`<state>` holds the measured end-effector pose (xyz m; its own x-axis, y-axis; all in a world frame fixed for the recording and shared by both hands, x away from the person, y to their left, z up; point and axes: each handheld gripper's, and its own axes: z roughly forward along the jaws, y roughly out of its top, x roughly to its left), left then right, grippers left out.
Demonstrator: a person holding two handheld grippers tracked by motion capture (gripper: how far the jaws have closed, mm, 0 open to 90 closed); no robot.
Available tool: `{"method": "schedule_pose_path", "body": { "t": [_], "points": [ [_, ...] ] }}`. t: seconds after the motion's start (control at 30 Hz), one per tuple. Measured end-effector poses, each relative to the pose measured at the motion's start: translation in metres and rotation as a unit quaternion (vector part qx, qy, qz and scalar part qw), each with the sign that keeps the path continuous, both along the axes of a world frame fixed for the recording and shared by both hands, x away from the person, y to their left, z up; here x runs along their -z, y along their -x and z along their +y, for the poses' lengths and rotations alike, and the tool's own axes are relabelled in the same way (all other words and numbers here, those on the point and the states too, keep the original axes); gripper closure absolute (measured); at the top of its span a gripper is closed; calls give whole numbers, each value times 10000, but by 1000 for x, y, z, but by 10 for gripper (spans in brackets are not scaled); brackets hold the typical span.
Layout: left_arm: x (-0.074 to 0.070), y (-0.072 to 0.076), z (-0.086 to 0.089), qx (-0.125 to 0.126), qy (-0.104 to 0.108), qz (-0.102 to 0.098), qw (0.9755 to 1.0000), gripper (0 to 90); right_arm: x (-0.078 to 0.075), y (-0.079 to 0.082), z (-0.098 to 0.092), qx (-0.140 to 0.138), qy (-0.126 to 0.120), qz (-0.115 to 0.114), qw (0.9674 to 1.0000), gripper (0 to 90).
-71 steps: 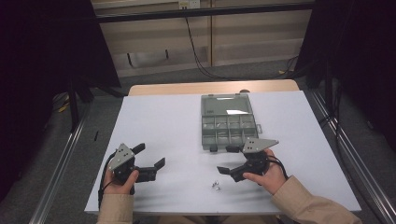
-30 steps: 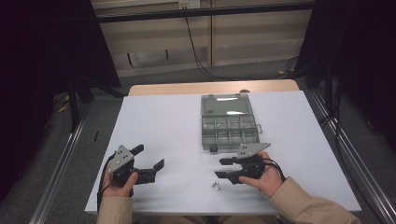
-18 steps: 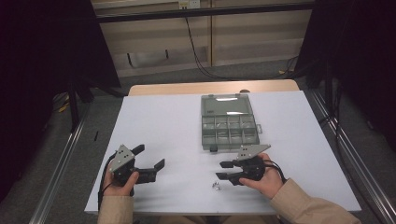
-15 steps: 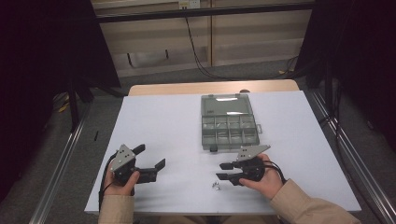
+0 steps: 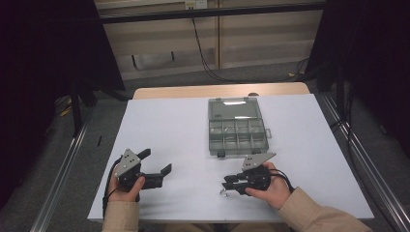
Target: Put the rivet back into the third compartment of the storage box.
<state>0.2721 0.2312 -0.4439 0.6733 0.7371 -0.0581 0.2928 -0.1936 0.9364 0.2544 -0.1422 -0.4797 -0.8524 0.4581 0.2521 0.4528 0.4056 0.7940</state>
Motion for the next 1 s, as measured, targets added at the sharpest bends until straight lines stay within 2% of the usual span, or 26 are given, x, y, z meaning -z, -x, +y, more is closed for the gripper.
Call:
{"method": "schedule_pose_path", "body": {
  "t": [0.17,0.23,0.33,0.37,0.57,0.67,0.77,1.0],
  "points": [
    [-1,1,0,22,-16,-23,10000,40,0,3,1,-161,44,86,9998,746],
    [-1,0,0,4,-13,-30,10000,40,0,5,2,-219,35,40,9997,747],
    [-1,0,0,12,-15,-41,10000,40,1,7,1,-252,41,112,9996,747],
    [-1,0,0,57,49,-52,10000,40,1,8,1,-260,79,110,9996,749],
    [-2,0,0,-8,5,-64,10000,41,2,10,1,-323,85,118,9994,770],
    [-2,0,0,-13,27,-65,10000,41,4,11,2,-372,156,72,9992,781],
    [-3,-1,0,-6,35,-84,10000,41,6,12,3,-329,232,127,9991,783],
    [-2,-1,-1,24,-17,-82,10000,41,6,12,3,-399,296,50,9988,797]
  ]
}}
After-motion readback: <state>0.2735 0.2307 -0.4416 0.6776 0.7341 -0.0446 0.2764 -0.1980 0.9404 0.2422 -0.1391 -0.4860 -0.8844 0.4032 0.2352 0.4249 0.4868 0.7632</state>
